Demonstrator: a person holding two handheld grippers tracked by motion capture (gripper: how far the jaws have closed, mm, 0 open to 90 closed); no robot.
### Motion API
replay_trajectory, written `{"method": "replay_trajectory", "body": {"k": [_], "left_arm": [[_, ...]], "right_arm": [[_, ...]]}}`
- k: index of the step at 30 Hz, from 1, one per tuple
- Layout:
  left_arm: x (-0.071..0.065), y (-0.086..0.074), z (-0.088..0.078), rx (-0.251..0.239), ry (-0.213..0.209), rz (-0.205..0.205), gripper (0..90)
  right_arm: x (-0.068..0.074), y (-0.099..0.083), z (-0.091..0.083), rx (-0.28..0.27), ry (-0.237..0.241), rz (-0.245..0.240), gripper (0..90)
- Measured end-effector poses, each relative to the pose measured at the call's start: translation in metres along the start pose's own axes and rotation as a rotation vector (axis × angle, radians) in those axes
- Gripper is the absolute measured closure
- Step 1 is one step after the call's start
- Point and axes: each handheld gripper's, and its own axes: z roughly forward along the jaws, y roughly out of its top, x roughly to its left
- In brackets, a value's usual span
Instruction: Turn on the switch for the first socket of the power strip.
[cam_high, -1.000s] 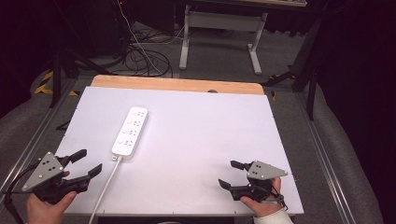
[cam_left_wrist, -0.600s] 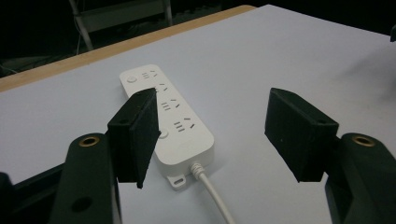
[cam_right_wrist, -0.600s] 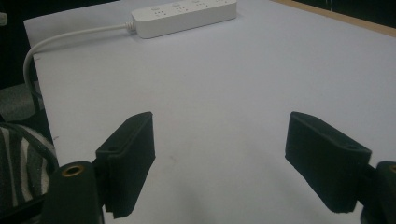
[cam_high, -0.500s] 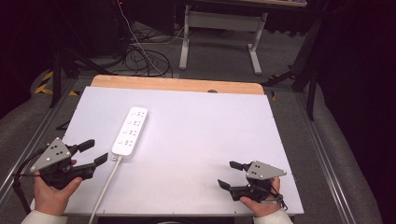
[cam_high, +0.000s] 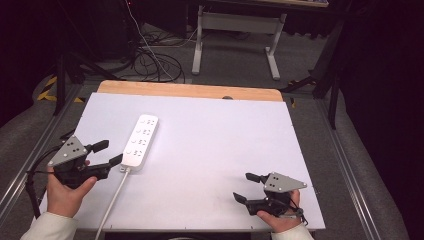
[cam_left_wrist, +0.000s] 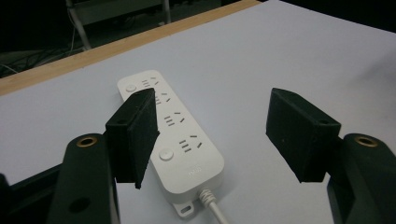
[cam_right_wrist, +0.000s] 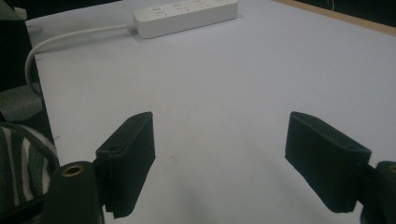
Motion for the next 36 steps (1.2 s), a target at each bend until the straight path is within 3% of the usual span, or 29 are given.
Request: {"method": "replay_trajectory", "body": {"k": [24,26,32,34,36], "left_arm": [[0.007,0.012,0.025,0.039,0.035,0.016,38.0],[0.009,0.013,0.026,0.054,0.018,0.019,45.6],[0.016,0.013,0.029,0.091,-0.018,0.006,54.5],[0.019,0.013,0.031,0.108,-0.020,0.020,61.1],[0.021,0.014,0.033,0.142,-0.022,0.028,61.8]], "right_arm": [[-0.001,-0.001,0.001,0.005,0.002,0.002,24.9],[-0.001,-0.001,0.001,0.006,0.003,0.002,25.0],[0.000,-0.001,0.001,0.006,0.004,0.003,25.0],[0.000,-0.001,0.002,0.008,0.006,0.006,24.9],[0.000,-0.001,0.002,0.007,0.006,0.006,25.0]]}}
